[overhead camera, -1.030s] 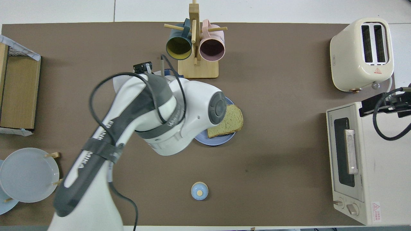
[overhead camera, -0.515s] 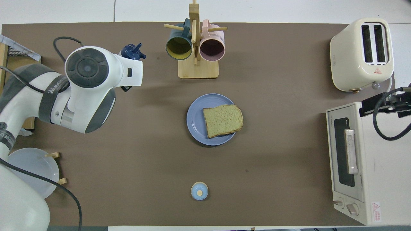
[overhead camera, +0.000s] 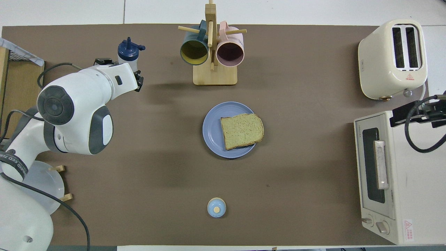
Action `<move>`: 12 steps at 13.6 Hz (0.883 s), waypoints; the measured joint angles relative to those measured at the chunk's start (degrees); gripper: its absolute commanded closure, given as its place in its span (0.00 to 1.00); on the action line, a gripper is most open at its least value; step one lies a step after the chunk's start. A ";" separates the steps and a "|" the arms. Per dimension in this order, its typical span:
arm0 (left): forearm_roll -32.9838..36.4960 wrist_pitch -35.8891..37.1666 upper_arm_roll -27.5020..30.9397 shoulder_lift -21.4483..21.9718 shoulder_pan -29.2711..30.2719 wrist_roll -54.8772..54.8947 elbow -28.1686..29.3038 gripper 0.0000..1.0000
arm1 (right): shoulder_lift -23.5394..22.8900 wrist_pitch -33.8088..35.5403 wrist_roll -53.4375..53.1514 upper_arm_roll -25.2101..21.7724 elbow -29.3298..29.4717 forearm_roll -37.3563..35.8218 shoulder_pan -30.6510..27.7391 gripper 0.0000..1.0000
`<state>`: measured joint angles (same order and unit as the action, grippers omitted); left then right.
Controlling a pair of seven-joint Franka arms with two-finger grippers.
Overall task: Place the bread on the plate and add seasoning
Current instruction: 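Carry the bottle back and set it down with the left gripper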
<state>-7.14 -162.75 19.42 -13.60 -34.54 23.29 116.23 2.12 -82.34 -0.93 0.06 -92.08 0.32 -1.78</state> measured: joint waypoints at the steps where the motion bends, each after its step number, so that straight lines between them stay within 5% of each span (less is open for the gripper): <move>1: -2.62 -3.05 -0.12 0.00 0.00 -0.04 0.63 1.00 | 0.00 0.00 0.00 0.00 0.00 0.00 0.00 0.00; 4: -9.96 -14.15 -1.45 -1.20 -0.04 -0.09 3.65 1.00 | 0.00 0.00 0.00 0.00 0.00 0.00 0.00 0.00; 8: -13.48 -29.24 -5.71 -8.63 -0.08 -1.21 4.94 1.00 | 0.00 0.00 0.00 0.00 0.00 0.00 0.00 0.00; 12: -13.62 -35.54 -8.99 -13.39 2.19 -2.05 3.93 1.00 | 0.00 0.00 0.00 0.00 0.01 0.00 0.00 0.00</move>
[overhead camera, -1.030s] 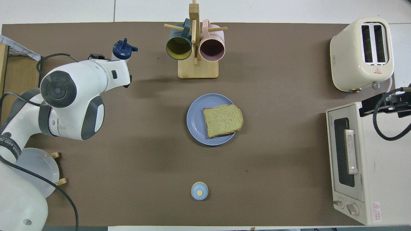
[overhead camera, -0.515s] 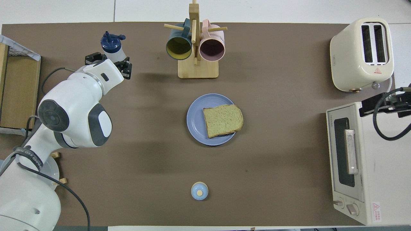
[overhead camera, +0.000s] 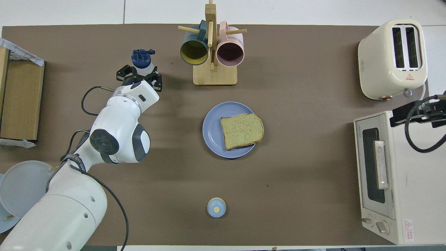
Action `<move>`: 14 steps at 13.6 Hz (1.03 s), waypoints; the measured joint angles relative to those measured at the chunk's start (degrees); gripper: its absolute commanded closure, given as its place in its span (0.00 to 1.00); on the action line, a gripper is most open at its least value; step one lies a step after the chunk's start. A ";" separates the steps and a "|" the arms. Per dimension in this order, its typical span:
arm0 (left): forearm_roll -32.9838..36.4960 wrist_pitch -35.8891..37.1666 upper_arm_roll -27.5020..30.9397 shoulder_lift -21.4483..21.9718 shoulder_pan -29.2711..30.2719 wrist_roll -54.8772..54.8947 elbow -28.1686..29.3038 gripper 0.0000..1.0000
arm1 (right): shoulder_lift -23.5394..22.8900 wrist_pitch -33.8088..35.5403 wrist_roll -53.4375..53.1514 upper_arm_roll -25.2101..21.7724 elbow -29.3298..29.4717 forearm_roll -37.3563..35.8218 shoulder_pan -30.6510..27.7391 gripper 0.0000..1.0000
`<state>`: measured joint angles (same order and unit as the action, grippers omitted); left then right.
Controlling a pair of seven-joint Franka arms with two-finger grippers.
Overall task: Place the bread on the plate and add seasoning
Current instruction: 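Carry the bottle back and set it down with the left gripper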
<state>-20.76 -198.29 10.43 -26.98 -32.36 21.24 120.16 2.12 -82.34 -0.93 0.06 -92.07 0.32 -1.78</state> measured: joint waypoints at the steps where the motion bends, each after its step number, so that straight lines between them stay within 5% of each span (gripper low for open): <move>1: -0.01 -0.54 -1.46 -1.03 1.51 -0.09 -0.89 1.00 | 0.00 0.00 0.00 0.00 0.00 0.00 0.00 0.00; 6: 0.00 -0.76 -13.03 -3.01 12.63 -0.14 -4.58 1.00 | 0.00 0.00 0.00 0.00 0.00 0.00 0.00 0.00; 11: 0.00 -0.76 -15.44 -3.97 15.05 -0.43 -4.58 1.00 | 0.00 0.00 0.00 0.00 0.00 0.00 0.00 0.00; 14: 0.01 -1.11 -15.93 -4.85 15.55 -0.49 -4.73 0.78 | 0.00 0.00 0.00 0.00 0.00 0.00 0.00 0.00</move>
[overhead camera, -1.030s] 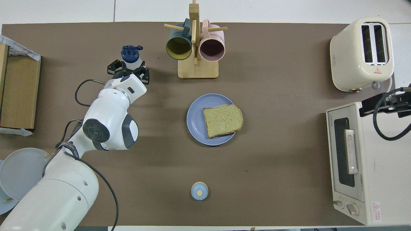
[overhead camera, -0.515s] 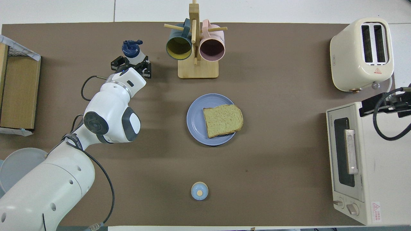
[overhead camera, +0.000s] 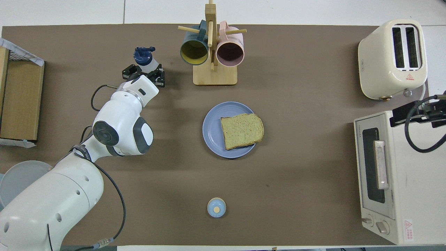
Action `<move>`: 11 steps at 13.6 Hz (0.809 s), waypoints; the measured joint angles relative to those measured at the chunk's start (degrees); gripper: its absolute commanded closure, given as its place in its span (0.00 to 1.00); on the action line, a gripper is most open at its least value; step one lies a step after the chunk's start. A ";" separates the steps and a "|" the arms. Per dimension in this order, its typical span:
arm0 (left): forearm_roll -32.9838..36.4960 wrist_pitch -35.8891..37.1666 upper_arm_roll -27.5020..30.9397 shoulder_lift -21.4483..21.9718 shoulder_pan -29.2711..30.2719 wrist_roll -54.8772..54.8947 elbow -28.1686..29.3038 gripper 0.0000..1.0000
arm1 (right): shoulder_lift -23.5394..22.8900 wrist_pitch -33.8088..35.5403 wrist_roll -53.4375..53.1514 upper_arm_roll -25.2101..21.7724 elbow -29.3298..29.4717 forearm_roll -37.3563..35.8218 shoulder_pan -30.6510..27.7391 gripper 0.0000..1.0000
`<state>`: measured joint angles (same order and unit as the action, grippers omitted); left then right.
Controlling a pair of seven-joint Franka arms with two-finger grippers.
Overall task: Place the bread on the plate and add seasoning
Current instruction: 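Carry the bottle back and set it down with the left gripper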
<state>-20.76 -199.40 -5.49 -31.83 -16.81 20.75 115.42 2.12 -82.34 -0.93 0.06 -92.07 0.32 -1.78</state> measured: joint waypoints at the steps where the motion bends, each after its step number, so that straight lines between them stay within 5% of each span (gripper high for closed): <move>1: 0.00 0.00 -0.10 -0.01 0.23 -0.02 -0.01 0.62 | 0.00 0.00 0.00 0.00 0.00 0.00 0.00 0.00; 4: 0.10 0.00 -0.69 -0.03 1.09 -0.02 -0.01 0.00 | 0.00 0.00 0.00 0.00 0.00 0.00 0.00 0.00; 11: 0.09 0.00 -0.96 -0.46 1.32 -0.03 0.20 0.00 | 0.00 0.00 0.00 0.00 0.00 0.00 0.00 0.00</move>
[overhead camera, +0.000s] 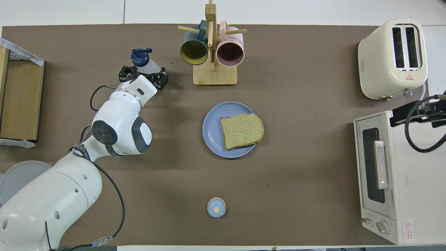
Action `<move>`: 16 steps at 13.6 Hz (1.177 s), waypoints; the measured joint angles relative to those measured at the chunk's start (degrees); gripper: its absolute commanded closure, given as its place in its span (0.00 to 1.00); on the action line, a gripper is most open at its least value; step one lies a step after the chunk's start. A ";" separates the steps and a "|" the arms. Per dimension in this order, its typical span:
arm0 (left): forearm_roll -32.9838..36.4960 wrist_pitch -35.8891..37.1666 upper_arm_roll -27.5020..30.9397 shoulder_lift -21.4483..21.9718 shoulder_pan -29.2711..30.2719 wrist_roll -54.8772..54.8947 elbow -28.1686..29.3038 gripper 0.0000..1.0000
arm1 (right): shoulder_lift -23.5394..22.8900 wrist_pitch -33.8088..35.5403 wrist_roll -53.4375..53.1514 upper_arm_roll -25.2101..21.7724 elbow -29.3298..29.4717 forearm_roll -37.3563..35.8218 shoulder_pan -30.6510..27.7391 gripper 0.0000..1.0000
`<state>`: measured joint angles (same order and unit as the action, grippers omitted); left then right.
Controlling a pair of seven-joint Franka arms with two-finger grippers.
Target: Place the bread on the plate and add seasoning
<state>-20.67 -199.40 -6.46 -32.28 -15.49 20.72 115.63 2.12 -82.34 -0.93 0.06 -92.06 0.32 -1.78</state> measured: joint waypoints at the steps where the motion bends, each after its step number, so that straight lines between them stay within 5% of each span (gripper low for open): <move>1: -0.01 -0.09 -0.01 0.08 0.01 -0.07 0.23 0.00 | 0.00 0.00 0.00 0.00 0.00 0.00 0.00 0.00; 4: -0.04 -0.41 -0.01 3.34 0.14 -0.63 3.18 0.00 | 0.00 0.00 0.00 0.00 0.00 0.00 0.00 0.00; 8: -0.06 1.03 -0.18 14.43 0.16 -1.68 12.96 0.00 | 0.00 0.00 0.00 0.00 0.00 0.00 0.00 0.00; 13: -0.06 23.07 -0.80 30.88 -2.71 -8.63 18.02 0.00 | 0.00 0.00 0.00 0.00 0.00 0.00 0.00 0.00; 16: -0.07 31.01 -0.97 36.07 -4.84 -16.13 18.28 0.00 | 0.00 0.00 0.00 0.00 0.00 0.00 0.00 0.00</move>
<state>-20.74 -168.39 -7.43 3.78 -20.33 4.59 133.91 2.12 -82.34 -0.93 0.06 -92.06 0.32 -1.78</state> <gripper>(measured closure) 0.000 0.000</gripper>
